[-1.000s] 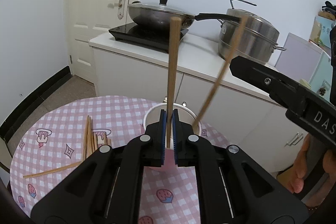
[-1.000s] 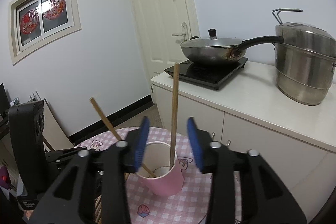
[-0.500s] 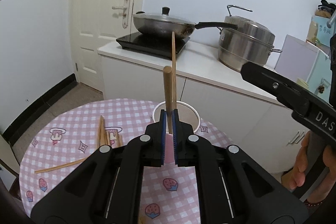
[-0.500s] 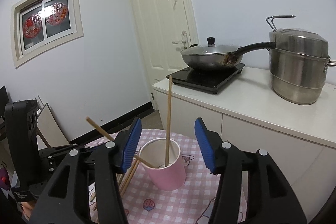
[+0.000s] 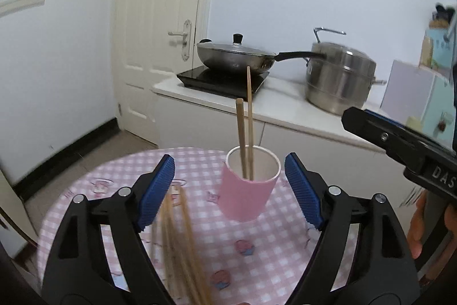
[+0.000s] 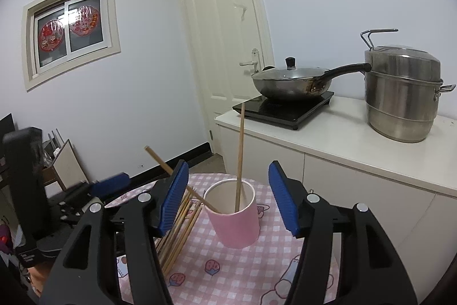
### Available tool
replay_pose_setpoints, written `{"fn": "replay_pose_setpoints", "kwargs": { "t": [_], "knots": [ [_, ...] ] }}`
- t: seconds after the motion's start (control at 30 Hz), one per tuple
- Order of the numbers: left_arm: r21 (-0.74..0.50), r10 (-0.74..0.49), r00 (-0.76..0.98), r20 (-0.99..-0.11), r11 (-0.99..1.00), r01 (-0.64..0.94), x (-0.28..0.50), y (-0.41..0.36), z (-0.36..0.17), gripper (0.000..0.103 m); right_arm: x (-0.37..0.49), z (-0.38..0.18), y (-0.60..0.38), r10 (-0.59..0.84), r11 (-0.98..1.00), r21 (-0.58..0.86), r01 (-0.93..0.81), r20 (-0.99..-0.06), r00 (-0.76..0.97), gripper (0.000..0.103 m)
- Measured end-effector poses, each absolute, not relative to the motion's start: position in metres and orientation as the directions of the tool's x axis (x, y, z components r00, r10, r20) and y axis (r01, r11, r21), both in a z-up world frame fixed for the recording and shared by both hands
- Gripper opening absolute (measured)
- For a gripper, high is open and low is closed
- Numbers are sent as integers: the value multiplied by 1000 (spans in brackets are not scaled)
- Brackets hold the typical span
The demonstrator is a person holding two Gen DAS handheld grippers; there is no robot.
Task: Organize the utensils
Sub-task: 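Move both tools back down to the chopstick pile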
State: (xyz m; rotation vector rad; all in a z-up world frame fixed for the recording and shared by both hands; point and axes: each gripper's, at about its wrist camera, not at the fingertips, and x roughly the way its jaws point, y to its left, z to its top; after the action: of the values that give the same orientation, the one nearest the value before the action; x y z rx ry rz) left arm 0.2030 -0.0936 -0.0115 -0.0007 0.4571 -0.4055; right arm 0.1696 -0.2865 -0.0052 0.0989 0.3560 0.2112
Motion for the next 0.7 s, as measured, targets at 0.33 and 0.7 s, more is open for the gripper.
{"fn": "replay_pose_setpoints", "kwargs": {
  "t": [0.33,0.7],
  "knots": [
    [-54,-302,871,-387,951,306,176,-62,-8,81,158,-17,-267,245,968,132,-212,-338,909,56],
    [-45,-273,891,-362,960,276,153,-17,-22,90,144,-43,-233,245,969,73,-234,-355,902,64]
  ]
}}
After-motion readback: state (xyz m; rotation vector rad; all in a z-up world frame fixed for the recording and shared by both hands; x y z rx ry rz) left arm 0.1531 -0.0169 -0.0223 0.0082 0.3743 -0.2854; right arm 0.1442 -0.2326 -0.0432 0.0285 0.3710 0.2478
